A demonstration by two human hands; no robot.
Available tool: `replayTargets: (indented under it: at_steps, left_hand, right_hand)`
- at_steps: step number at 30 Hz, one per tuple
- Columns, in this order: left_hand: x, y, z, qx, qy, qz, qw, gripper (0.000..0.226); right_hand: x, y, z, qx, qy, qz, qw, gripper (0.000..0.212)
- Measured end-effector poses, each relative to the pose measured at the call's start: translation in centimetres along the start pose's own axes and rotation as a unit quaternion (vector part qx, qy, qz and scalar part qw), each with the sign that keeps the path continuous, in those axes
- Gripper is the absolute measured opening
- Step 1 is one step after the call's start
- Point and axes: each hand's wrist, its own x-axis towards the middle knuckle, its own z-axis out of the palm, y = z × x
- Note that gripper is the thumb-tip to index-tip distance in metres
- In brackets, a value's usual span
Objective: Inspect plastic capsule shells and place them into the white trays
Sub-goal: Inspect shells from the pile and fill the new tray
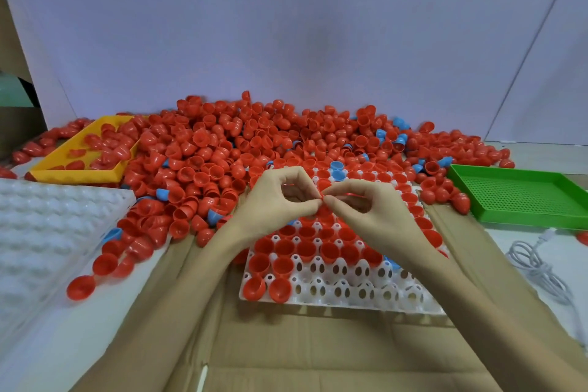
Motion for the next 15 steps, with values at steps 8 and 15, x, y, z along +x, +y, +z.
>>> replayTargets:
  at_steps: [8, 15]
  left_hand:
    - [-0.2, 0.0, 0.9, -0.006, -0.020, -0.026, 0.999, 0.010]
    - [0.1, 0.5, -0.2, -0.035, 0.009, 0.010, 0.999, 0.009]
  right_hand:
    - [0.1, 0.8, 1.0, -0.212, -0.001, -0.101, 0.972, 0.010]
    - [-0.2, -0.2, 0.3, -0.110, 0.015, -0.037, 0.993, 0.014]
